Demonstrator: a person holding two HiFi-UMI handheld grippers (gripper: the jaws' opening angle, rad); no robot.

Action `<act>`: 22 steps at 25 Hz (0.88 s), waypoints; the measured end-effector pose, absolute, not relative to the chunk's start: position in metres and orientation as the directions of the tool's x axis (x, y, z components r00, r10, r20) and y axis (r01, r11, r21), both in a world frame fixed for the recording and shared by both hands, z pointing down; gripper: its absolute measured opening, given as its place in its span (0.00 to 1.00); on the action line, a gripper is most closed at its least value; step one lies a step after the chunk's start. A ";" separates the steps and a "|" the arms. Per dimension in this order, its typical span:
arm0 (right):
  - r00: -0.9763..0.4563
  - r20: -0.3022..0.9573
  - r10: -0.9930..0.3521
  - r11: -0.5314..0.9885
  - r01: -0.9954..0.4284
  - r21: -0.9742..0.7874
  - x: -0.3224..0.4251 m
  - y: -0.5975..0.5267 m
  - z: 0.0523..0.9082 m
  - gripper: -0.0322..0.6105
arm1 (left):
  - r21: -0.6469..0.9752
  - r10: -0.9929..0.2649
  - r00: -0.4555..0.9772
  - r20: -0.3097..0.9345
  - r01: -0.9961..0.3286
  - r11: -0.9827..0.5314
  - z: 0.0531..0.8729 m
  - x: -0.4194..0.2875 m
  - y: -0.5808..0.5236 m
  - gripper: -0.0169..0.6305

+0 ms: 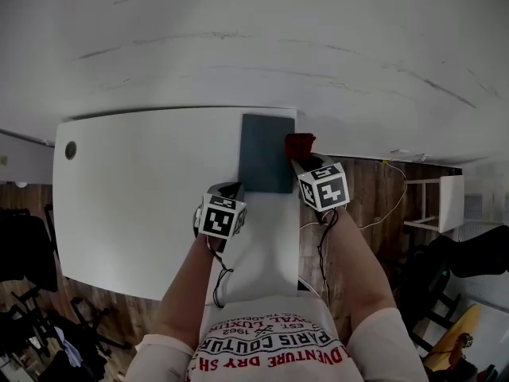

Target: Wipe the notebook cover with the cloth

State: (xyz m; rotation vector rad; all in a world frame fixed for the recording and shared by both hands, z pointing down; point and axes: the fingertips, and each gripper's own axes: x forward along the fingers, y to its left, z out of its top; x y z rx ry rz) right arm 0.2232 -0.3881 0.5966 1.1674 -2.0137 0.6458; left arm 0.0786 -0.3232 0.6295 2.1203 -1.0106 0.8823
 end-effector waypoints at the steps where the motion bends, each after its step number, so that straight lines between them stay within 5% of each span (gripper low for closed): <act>1: -0.370 0.769 -0.521 0.479 -0.873 -0.095 0.213 -0.384 0.592 0.17 | 0.254 -0.406 0.491 0.771 -0.821 -0.511 0.630 0.079 -0.323 0.04; 11: -0.536 0.724 -0.434 0.495 -0.813 -0.306 0.114 -0.353 0.583 0.16 | 0.300 -0.426 0.524 0.737 -0.820 -0.488 0.629 0.077 -0.322 0.04; 22: -0.519 0.746 -0.417 0.485 -0.821 -0.301 0.097 -0.354 0.621 0.16 | 0.278 -0.451 0.519 0.727 -0.822 -0.498 0.627 0.077 -0.323 0.04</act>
